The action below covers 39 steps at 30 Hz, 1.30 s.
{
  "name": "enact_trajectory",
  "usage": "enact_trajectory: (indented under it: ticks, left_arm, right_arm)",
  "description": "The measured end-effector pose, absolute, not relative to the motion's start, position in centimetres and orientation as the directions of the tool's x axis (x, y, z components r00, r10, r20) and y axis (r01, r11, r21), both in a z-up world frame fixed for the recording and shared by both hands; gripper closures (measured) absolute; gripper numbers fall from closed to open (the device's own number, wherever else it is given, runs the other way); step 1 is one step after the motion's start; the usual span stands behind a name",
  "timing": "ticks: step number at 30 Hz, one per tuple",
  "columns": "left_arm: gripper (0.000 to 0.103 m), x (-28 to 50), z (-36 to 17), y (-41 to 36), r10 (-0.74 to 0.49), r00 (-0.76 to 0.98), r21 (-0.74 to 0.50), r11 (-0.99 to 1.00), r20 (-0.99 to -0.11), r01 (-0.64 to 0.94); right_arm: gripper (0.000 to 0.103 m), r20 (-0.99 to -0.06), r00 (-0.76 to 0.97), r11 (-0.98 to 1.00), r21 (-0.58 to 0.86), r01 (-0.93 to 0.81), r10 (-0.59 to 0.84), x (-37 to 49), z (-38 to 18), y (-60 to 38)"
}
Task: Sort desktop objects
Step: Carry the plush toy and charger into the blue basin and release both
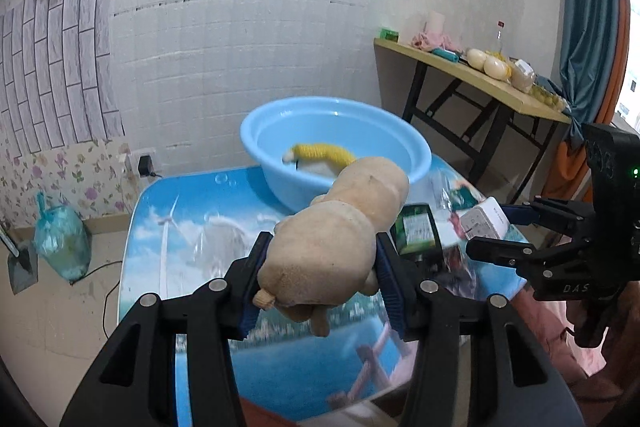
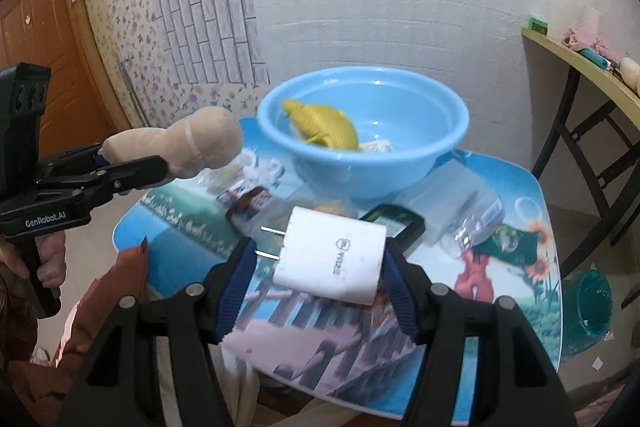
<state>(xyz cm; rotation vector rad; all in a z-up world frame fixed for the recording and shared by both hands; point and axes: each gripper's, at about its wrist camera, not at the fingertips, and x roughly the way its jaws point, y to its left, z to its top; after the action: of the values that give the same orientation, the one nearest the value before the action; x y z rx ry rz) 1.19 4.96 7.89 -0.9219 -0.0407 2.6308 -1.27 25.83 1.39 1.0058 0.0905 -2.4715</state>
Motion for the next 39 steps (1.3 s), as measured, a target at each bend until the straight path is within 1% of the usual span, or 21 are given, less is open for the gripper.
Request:
enact_trajectory:
  ticks: [9,19,25,26,28,29,34,37,39]
  left_arm:
    - [0.054,-3.7,8.8,6.8,0.329,-0.729,-0.122,-0.939,-0.601,-0.323]
    - [0.053,-9.1,8.3,8.9,0.337,-0.706,-0.113,-0.932,-0.623,-0.345]
    - [0.05,-12.2,7.4,9.8,0.337,-0.696,-0.105,-0.929,-0.634,-0.354]
    - [0.048,-12.7,7.4,9.9,0.336,-0.7,-0.102,-0.929,-0.63,-0.355]
    - [0.039,-13.1,7.6,10.1,0.319,-0.715,-0.085,-0.936,-0.622,-0.343]
    - [0.033,-13.2,7.6,10.3,0.314,-0.719,-0.08,-0.937,-0.62,-0.34]
    - [0.031,-13.1,7.3,10.4,0.311,-0.72,-0.067,-0.936,-0.621,-0.347]
    - [0.026,-13.0,7.1,10.0,0.306,-0.717,-0.078,-0.94,-0.626,-0.333]
    - [0.026,-12.8,6.9,9.7,0.302,-0.717,-0.082,-0.942,-0.628,-0.325]
  right_arm:
    - [0.041,-0.647,-0.65,-0.891,0.106,0.442,-0.399,-5.1,2.5,26.2]
    - [0.041,-0.652,-0.645,-0.893,0.116,0.436,-0.399,-9.5,2.2,26.2]
    - [0.041,-0.663,-0.639,-0.896,0.116,0.428,-0.391,-12.2,1.5,26.0]
    - [0.041,-0.664,-0.639,-0.897,0.115,0.427,-0.389,-12.5,1.4,26.0]
    - [0.041,-0.666,-0.636,-0.897,0.119,0.425,-0.39,-13.3,1.1,25.8]
    - [0.041,-0.666,-0.635,-0.897,0.123,0.424,-0.391,-13.6,1.0,25.7]
    - [0.041,-0.684,-0.624,-0.904,0.13,0.406,-0.378,-15.0,0.2,25.4]
    - [0.041,-0.684,-0.623,-0.902,0.125,0.412,-0.379,-15.0,-0.1,25.3]
    - [0.041,-0.687,-0.622,-0.903,0.122,0.411,-0.376,-15.0,-0.1,25.3]
